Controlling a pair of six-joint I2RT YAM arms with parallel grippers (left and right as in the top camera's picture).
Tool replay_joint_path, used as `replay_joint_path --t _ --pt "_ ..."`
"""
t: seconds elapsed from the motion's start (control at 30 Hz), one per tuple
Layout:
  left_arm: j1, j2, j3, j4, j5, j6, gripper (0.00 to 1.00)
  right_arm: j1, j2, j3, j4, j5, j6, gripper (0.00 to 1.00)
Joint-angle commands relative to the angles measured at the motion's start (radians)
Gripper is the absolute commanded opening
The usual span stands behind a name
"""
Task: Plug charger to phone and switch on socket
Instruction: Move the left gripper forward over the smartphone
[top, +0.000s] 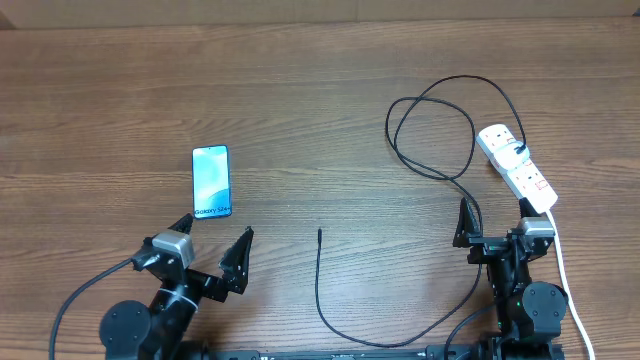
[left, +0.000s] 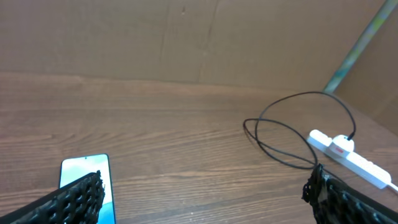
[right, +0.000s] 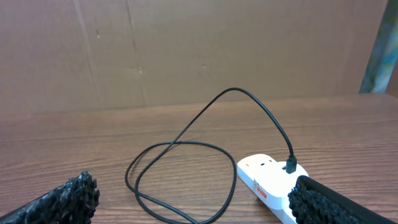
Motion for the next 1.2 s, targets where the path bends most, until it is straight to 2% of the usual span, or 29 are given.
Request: replay_joint_path --t 0.0,0.37,0.7,0.9,1.17 --pt "0.010 0.079 0.101 -0.035 0.022 0.022 1.00 0.007 -0.010 -0.010 0.006 0.010 0.002 1.00" --pt "0.010 0.409 0.393 -0.216 0.001 0.023 1.00 0.007 -0.010 -0.010 0.006 0.010 0.002 1.00" --pt "0.010 0.676 0.669 -0.463 -0.236 0.023 1.00 0.007 -0.010 -0.010 0.006 0.010 0.002 1.00" --pt "0.009 0.842 0.884 -0.668 -0.394 0.023 1.00 0.007 -0.010 -0.010 0.006 0.010 0.002 1.00" --pt "0.009 0.977 0.934 -0.689 -0.285 0.022 1.00 0.007 -0.010 -0.010 0.006 0.010 0.002 1.00"
